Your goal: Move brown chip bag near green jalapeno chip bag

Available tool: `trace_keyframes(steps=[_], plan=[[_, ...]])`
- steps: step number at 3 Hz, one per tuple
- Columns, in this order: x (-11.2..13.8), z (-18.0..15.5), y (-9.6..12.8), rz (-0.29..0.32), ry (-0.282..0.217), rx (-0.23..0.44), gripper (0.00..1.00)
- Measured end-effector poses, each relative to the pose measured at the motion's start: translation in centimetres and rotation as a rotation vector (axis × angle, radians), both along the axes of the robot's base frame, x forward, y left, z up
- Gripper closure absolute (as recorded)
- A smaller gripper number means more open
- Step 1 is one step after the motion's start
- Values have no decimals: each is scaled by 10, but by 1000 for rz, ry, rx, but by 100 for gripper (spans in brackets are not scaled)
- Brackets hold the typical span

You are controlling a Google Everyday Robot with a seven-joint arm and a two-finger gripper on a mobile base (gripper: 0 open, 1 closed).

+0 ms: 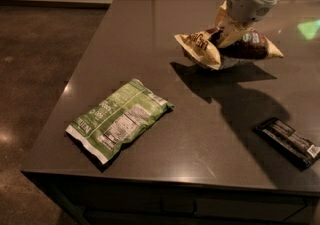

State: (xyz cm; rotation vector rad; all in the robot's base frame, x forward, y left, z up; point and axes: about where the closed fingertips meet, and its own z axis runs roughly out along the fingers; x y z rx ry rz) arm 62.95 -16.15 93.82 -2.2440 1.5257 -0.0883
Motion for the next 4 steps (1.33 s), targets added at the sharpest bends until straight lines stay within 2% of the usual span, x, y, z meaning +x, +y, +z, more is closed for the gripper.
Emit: trace_keyframes(steps=[2, 4], plan=[[-62, 14, 57, 110, 93, 167, 100], [-94, 13, 101, 158, 168, 264, 100]])
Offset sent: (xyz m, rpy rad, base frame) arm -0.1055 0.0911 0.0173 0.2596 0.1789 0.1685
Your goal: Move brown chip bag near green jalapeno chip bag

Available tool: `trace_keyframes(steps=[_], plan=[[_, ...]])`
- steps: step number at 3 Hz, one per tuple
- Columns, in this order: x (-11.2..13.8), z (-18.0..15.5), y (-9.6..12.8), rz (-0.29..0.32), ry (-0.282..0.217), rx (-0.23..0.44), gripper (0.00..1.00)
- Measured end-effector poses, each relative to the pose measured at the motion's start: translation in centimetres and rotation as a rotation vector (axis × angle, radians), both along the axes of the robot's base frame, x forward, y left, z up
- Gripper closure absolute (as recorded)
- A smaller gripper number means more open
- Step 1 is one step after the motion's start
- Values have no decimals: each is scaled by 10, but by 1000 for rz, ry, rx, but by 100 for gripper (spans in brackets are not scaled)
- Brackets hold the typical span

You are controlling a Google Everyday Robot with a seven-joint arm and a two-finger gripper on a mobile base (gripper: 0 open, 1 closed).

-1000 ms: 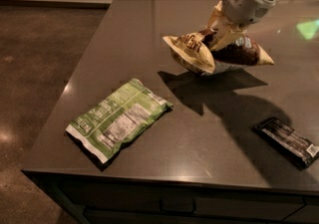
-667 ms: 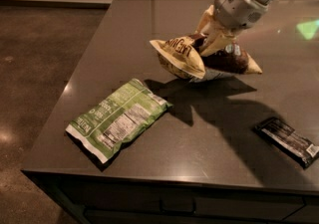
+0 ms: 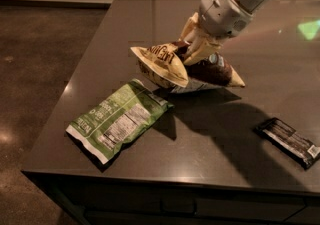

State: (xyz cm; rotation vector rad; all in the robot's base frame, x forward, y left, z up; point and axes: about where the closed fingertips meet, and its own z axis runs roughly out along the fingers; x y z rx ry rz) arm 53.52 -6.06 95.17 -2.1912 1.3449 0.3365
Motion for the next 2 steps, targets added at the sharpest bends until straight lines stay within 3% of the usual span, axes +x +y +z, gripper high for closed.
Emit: trace_keyframes(steps=[2], plan=[[-8, -2, 19, 8, 30, 25, 59]])
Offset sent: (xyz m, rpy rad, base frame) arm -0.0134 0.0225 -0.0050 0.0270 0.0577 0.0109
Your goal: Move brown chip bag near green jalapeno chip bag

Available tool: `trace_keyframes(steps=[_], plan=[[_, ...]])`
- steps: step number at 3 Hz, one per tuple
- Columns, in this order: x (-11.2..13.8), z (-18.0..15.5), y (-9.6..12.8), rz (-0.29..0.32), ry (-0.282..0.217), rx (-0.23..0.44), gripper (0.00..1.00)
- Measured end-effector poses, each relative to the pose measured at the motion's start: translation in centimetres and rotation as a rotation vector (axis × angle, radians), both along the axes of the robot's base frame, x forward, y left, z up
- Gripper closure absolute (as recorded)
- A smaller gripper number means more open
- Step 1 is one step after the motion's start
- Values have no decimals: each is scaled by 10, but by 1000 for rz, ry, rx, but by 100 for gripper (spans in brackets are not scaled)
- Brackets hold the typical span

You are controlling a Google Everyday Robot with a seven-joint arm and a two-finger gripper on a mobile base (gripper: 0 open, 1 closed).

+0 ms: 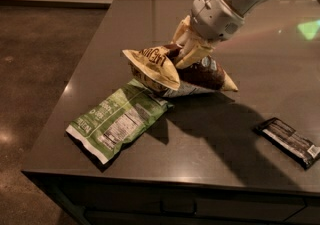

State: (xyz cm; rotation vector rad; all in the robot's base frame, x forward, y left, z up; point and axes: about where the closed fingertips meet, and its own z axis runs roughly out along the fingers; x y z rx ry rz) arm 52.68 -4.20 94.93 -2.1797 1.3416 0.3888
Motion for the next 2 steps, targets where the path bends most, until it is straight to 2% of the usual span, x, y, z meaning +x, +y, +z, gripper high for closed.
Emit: trace_keyframes(steps=[2], plan=[[-4, -5, 6, -6, 27, 10, 12]])
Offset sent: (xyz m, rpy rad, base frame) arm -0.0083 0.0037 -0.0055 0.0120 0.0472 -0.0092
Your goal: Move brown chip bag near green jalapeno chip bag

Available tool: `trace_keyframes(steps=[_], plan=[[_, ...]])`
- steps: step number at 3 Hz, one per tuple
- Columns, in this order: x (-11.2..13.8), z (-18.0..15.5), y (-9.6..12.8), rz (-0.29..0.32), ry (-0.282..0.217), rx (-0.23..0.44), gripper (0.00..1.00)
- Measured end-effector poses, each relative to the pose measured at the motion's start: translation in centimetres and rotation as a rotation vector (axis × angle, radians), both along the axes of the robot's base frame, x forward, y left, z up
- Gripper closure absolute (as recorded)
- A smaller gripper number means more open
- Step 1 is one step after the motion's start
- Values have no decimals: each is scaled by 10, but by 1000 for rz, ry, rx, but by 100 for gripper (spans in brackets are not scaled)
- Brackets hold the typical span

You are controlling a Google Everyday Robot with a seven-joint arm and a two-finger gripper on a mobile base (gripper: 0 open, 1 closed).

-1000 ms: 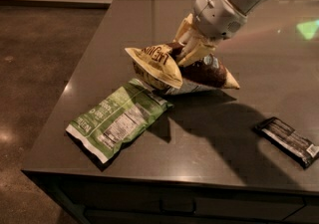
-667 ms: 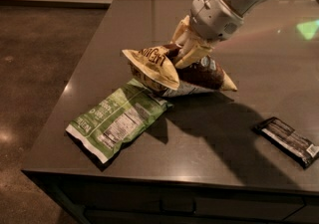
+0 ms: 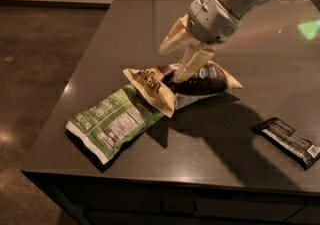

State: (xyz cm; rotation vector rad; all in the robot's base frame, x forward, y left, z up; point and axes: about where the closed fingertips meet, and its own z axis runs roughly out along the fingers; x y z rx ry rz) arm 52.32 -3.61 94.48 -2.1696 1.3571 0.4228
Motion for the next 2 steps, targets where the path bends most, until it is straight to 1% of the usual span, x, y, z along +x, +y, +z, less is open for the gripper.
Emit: trace_keyframes(steps=[1, 2], plan=[[1, 0, 2, 1, -2, 2, 0], [1, 0, 2, 1, -2, 2, 0]])
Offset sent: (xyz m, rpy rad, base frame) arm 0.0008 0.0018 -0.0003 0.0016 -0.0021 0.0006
